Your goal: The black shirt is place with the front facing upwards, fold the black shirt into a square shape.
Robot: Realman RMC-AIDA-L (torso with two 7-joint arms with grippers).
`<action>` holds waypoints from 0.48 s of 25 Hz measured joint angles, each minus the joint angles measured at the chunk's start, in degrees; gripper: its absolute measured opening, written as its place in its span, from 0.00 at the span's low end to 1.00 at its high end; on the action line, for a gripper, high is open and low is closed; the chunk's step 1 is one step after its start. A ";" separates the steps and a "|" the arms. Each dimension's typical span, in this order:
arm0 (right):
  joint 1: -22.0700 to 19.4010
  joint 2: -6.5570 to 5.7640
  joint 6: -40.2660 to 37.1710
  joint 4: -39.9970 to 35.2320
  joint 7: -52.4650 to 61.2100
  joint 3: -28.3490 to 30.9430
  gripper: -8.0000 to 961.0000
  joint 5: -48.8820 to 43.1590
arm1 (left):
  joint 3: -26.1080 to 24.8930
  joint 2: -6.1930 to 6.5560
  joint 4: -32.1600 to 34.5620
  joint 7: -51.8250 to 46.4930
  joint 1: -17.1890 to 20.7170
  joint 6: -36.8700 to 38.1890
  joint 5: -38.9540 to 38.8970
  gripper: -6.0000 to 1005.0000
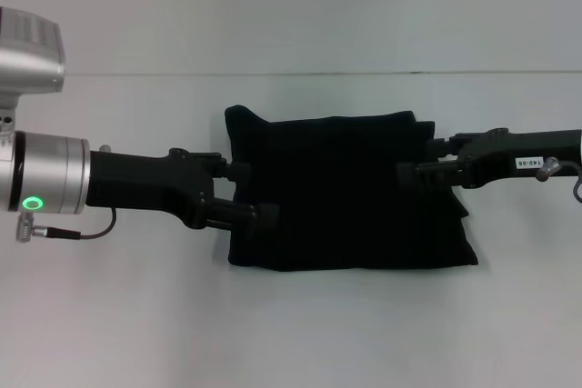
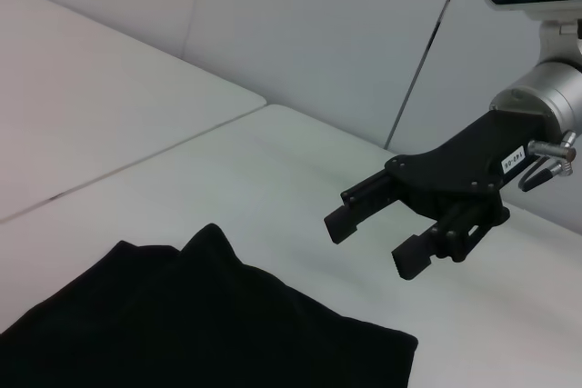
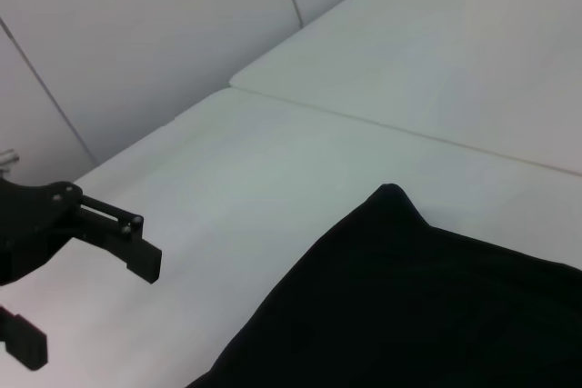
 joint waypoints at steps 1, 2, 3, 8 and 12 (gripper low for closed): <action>0.00 0.00 0.00 0.00 0.00 0.00 0.88 0.00 | 0.05 0.01 -0.05 0.05 -0.06 -0.01 0.01 0.90; -0.03 -0.05 -0.02 -0.17 0.24 -0.01 0.88 -0.01 | 0.08 0.02 -0.10 0.14 -0.15 -0.02 0.03 0.90; -0.09 -0.19 -0.08 -0.36 0.60 -0.01 0.88 -0.01 | 0.22 0.02 -0.23 0.29 -0.28 -0.04 0.08 0.90; -0.42 -0.81 -0.38 -0.46 1.63 0.01 0.88 -0.08 | 1.10 0.03 -1.15 0.57 -1.21 -0.11 0.49 0.90; -0.48 -1.01 -0.40 -0.45 2.05 0.03 0.88 -0.94 | 1.30 0.10 -1.60 0.60 -1.82 -0.28 1.08 0.90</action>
